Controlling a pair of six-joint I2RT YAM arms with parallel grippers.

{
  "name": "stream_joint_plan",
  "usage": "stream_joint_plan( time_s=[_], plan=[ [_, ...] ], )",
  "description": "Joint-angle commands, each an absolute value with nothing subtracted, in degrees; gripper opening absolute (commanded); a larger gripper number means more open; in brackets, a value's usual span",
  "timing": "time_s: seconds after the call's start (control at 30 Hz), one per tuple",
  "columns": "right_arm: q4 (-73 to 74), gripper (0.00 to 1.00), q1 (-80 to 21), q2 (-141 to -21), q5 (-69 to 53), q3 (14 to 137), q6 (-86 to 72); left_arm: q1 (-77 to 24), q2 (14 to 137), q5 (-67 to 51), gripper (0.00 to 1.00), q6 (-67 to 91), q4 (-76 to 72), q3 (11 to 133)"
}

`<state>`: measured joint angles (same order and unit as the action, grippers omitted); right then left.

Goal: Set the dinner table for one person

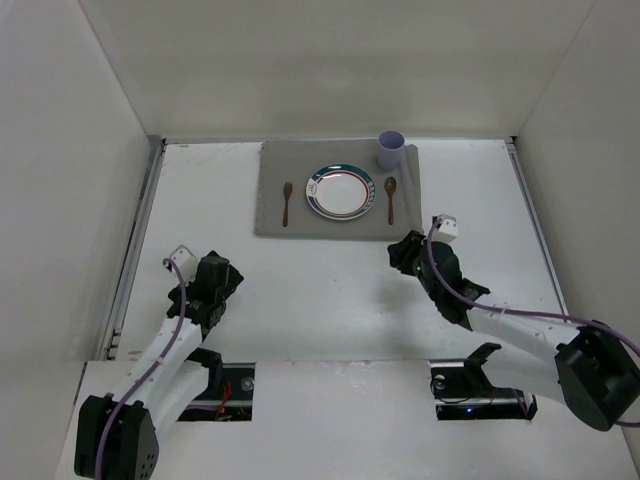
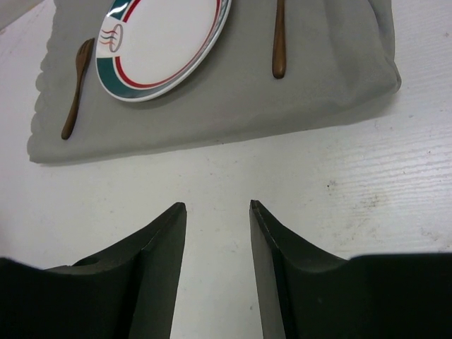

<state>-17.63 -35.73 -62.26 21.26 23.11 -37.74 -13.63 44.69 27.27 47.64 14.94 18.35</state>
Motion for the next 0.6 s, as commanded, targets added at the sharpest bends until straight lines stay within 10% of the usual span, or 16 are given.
stream_joint_plan(
  time_s=[0.0,0.57],
  plan=[
    [-21.35,0.48,-36.43,-62.75,22.5,25.14,-37.18,-13.58,46.23,28.21,1.0,49.22,11.26,19.34],
    [-21.36,0.5,-36.6,-63.11,21.45,25.31,-37.35,-15.68,52.82,28.74,1.0,47.81,6.77,21.8]
  ],
)
